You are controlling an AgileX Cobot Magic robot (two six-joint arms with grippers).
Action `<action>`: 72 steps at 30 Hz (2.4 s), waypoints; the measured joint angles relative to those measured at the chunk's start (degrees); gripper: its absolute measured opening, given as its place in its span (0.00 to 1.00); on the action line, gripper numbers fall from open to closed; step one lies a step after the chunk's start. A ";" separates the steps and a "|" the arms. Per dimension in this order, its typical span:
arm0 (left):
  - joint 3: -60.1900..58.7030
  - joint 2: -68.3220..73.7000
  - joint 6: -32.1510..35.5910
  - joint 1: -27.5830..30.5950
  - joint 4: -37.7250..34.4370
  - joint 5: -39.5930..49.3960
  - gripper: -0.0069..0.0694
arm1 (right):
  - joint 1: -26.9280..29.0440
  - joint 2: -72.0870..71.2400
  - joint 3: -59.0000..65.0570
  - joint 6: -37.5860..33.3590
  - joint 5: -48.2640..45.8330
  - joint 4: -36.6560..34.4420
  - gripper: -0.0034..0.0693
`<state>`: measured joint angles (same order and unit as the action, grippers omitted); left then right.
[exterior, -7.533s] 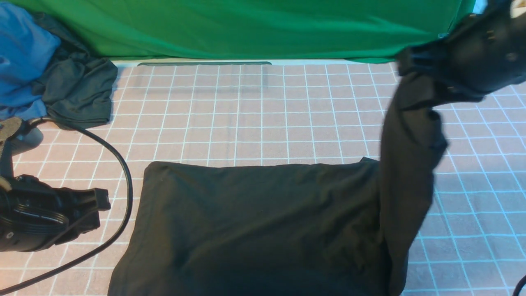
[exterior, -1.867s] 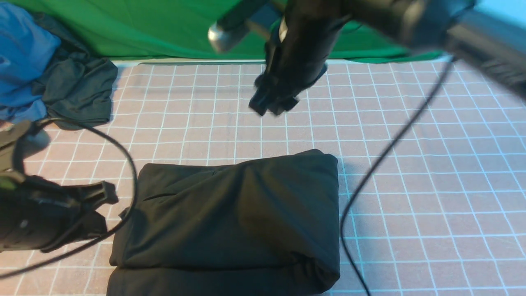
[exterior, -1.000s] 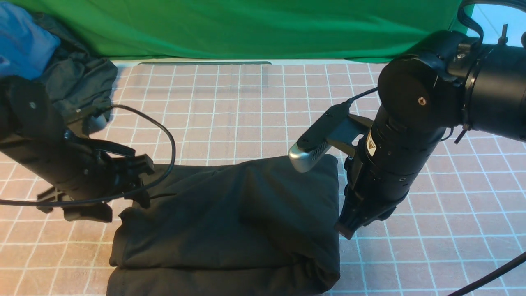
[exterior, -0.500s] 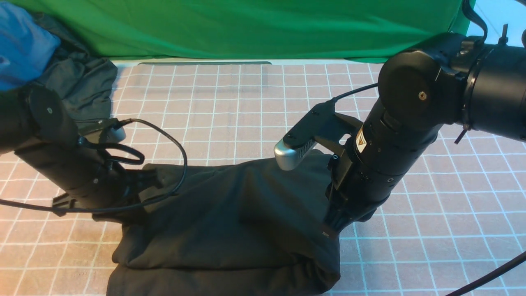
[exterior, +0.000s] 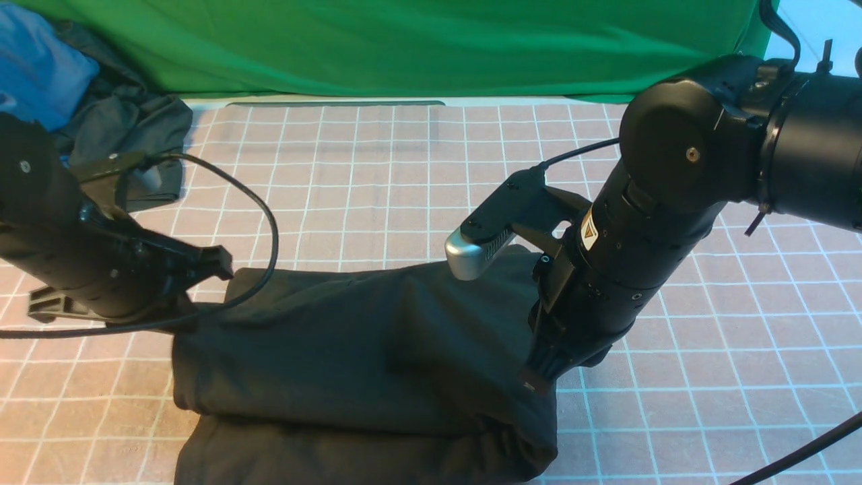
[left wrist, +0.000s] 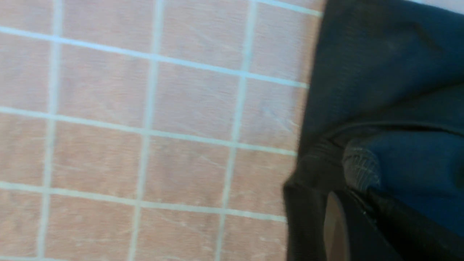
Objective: Fold a long-sleeved shirt over a pink coffee tablecloth.
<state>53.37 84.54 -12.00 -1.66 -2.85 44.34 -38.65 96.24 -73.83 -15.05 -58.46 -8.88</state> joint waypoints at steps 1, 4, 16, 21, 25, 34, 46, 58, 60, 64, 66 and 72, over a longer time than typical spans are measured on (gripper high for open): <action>0.00 0.00 -1.43 0.00 1.31 -0.30 0.13 | 0.00 0.00 0.00 0.00 0.00 -0.27 0.12; 0.00 0.00 -2.91 0.00 2.44 -0.93 0.13 | 0.00 0.00 0.00 -0.17 0.00 -1.30 0.12; 0.00 0.00 -2.91 0.00 3.69 -0.07 0.19 | 0.00 0.00 0.00 -0.84 1.40 -3.35 0.13; 0.07 -0.18 -2.91 0.00 3.97 -2.25 0.44 | 0.00 0.11 0.00 -4.40 1.53 -9.75 0.14; 1.70 -1.15 -4.85 0.00 1.72 0.66 0.59 | 0.00 1.62 -0.34 -4.96 2.69 -11.94 0.14; 2.27 -3.70 1.42 0.00 -11.41 2.31 0.25 | 0.00 13.52 -7.97 -4.36 2.18 -13.51 0.14; 2.27 -3.70 3.64 0.00 -11.59 4.78 0.11 | 0.00 14.85 -0.33 11.49 -4.11 5.98 0.14; 2.27 -3.70 7.30 0.00 -16.09 4.95 0.11 | 0.10 9.15 -10.14 11.60 -3.97 6.82 0.14; 2.27 -3.64 10.40 0.00 -18.50 4.35 0.11 | 0.54 8.24 -12.38 11.16 -5.05 6.88 0.14; 2.27 -2.06 16.30 -0.57 -22.08 1.01 0.11 | 1.87 6.97 -14.31 10.42 -6.40 7.19 0.14; 2.27 -1.05 18.03 -1.46 -22.34 0.50 0.12 | 2.18 6.76 -14.39 10.36 -6.53 7.31 0.14; 2.32 6.29 21.06 -11.19 -22.63 -6.49 0.34 | 2.43 6.61 -14.39 10.36 -7.70 7.54 0.14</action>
<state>55.68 90.83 9.06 -12.85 -25.48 37.85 -36.21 102.84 -88.22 -4.69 -66.17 -1.34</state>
